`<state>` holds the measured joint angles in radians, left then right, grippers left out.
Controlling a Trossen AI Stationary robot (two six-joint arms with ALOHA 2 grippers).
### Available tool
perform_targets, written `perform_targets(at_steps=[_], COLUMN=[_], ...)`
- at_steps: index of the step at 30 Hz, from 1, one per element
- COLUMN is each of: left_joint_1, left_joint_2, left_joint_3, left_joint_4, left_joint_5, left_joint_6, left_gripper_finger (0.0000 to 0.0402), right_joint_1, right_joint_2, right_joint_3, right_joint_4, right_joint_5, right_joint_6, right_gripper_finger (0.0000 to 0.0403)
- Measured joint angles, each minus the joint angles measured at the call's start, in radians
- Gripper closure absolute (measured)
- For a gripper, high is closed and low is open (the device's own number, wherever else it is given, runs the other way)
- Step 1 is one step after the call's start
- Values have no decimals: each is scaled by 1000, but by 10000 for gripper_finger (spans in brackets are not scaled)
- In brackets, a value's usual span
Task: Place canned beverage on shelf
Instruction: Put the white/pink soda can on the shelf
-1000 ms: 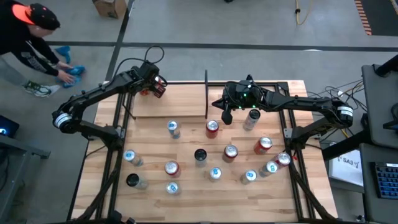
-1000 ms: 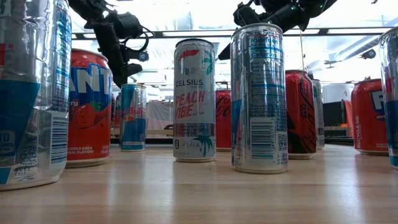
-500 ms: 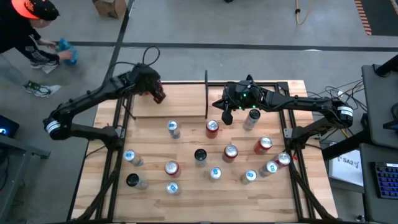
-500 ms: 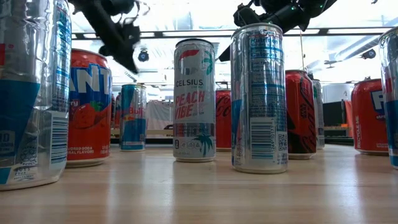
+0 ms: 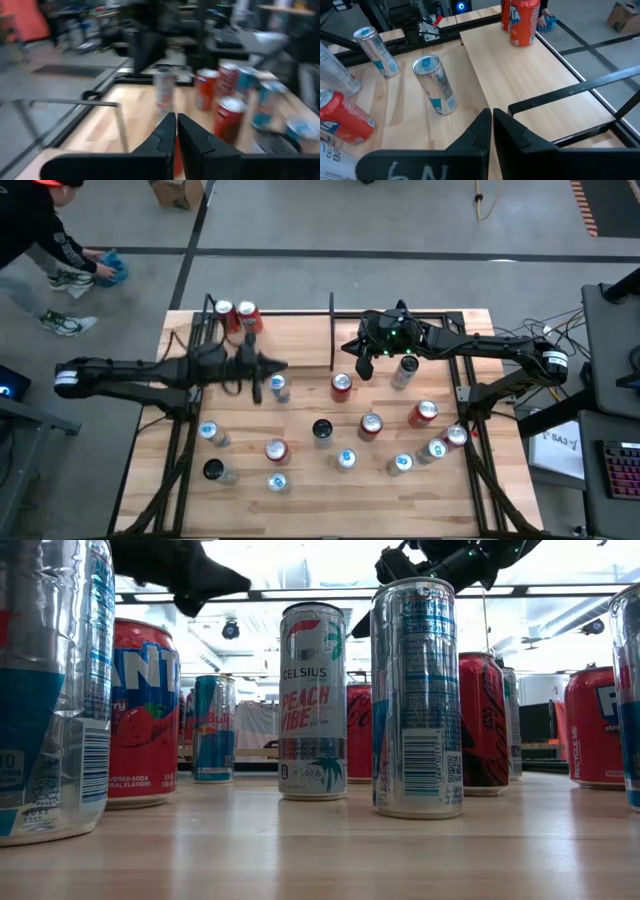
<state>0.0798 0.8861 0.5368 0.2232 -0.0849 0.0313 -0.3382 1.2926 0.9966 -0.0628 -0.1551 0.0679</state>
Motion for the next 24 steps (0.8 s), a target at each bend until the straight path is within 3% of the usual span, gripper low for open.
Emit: perform_targets(at_steps=[7, 17, 24], left_joint_1=[-75, -69, -33], left_joint_2=[-10, -37, -62], left_joint_3=[-91, -37, -43], left_joint_4=[36, -58, -79], left_joint_5=[-2, -2, -2], left_joint_6=[141, 420, 478], left_gripper_finger=[402, 402, 402], right_joint_1=[0, 17, 77], right_joint_2=[0, 0, 0], right_joint_3=[0, 0, 0], right_joint_4=[54, 86, 126], right_joint_5=[2, 6, 49], right_joint_6=[27, 102, 108], right_gripper_finger=[394, 394, 394])
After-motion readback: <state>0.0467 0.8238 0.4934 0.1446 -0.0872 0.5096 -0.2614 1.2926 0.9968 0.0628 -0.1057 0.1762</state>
